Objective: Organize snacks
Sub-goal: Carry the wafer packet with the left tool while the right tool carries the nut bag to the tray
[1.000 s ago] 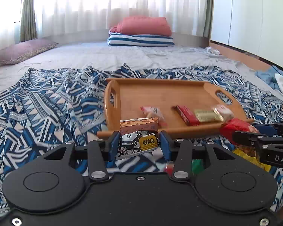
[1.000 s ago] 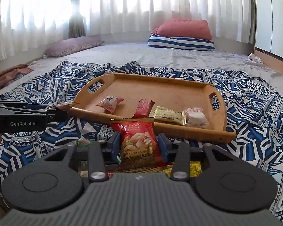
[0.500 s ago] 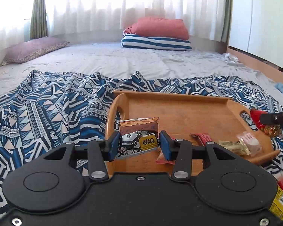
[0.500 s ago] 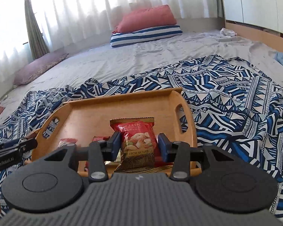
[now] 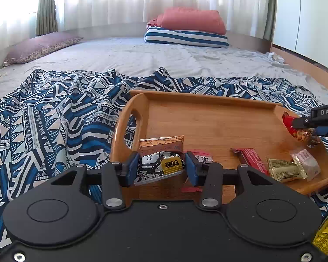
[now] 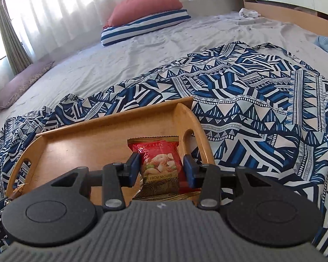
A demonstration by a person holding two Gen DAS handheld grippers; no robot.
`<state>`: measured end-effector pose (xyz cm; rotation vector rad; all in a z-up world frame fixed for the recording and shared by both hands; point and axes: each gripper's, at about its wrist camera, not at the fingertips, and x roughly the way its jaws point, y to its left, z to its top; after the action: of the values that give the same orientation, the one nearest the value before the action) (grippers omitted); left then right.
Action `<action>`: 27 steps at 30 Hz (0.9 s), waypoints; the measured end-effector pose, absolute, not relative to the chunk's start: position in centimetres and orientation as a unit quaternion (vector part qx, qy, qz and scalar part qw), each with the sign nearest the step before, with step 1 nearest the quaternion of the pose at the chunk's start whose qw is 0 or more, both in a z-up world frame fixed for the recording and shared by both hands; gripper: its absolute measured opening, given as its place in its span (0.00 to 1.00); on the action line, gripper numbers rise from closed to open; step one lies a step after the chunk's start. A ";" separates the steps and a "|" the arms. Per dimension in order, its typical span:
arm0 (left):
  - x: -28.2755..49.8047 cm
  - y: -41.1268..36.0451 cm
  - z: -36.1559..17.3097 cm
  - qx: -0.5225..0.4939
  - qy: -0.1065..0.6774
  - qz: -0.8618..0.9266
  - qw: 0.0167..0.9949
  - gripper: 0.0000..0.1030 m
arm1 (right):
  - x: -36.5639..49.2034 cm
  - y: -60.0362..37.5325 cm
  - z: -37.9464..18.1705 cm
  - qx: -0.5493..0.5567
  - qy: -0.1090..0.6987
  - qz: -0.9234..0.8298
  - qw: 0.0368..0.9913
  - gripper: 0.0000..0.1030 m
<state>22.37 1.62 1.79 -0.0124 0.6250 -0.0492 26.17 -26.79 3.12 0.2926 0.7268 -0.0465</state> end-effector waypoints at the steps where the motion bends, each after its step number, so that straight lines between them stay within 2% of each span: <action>1: 22.4 1.5 1.7 -0.004 0.308 -0.023 0.951 0.42 | 26.3 -26.8 3.0 0.145 0.354 -0.023 0.923 0.45; 25: 23.7 0.2 -0.1 0.020 0.317 -0.028 0.948 0.44 | 27.2 -25.5 0.9 0.121 0.339 -0.012 0.933 0.48; 26: 23.6 0.1 0.0 0.021 0.318 -0.028 0.948 0.45 | 27.2 -25.5 0.9 0.121 0.340 -0.011 0.933 0.49; 27: 23.7 0.1 0.0 0.020 0.319 -0.028 0.947 0.45 | 27.2 -25.5 0.9 0.121 0.341 -0.009 0.932 0.54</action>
<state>23.67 0.09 -0.01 0.0416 0.6498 -0.0567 27.19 -25.46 0.92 0.2482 0.6984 -0.0178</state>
